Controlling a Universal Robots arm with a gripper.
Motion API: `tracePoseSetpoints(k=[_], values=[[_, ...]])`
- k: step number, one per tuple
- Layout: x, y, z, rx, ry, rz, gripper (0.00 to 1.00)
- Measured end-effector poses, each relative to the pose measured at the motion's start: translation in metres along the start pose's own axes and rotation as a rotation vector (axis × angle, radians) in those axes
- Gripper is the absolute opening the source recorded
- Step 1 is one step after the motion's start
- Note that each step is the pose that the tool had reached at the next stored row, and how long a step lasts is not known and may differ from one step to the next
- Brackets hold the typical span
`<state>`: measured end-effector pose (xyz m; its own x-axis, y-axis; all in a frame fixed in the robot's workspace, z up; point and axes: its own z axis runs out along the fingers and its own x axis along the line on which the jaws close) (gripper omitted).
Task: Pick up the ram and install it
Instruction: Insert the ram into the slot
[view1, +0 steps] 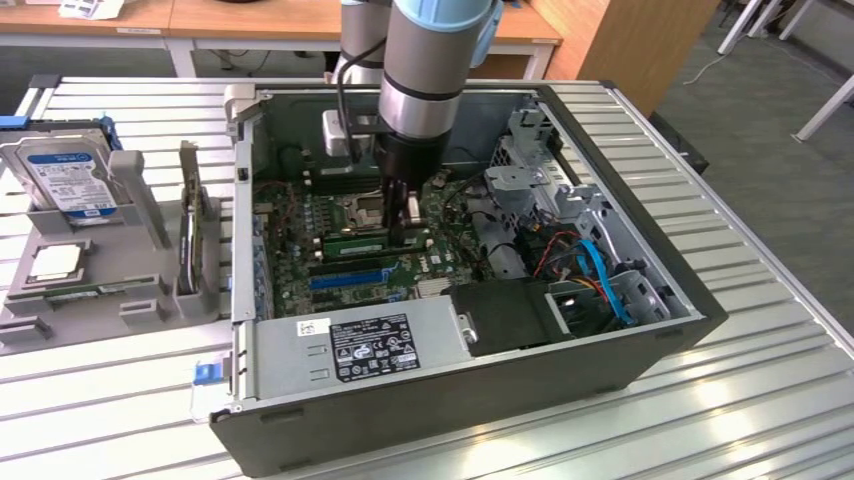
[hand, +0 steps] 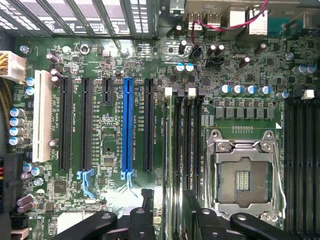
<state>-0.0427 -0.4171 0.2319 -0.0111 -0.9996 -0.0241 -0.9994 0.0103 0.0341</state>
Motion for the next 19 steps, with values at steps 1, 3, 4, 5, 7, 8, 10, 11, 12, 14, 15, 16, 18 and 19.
tracePoseSetpoints(k=[1,3,4,5,7,8,10,11,12,14,15,16,18,19], values=[[0.000,0.0001,-0.0019,0.0000,0.0000,0.000,0.37],[0.000,0.0002,-0.0058,0.0000,0.0000,0.000,0.37],[0.000,0.0003,-0.0079,0.0000,0.0001,0.000,0.37],[0.000,0.0003,-0.0101,-0.0001,0.0001,0.000,0.37],[0.000,0.0005,-0.0144,0.0000,0.0000,0.000,0.37],[0.000,0.0006,-0.0165,0.0000,0.0000,0.000,0.37],[-0.001,0.0007,-0.0206,0.0000,0.0000,0.000,0.37],[-0.001,0.0008,-0.0225,0.0000,0.0000,0.000,0.37],[-0.001,0.0008,-0.0244,0.0000,0.0000,0.000,0.37],[-0.001,0.0010,-0.0283,-0.0001,0.0001,0.000,0.37],[-0.001,0.0010,-0.0304,0.0000,0.0001,0.000,0.37],[-0.001,0.0011,-0.0321,0.0000,-0.0001,0.000,0.37],[-0.001,0.0012,-0.0351,0.0000,0.0000,0.000,0.37],[-0.001,0.0012,-0.0362,0.0000,0.0000,0.000,0.37]])
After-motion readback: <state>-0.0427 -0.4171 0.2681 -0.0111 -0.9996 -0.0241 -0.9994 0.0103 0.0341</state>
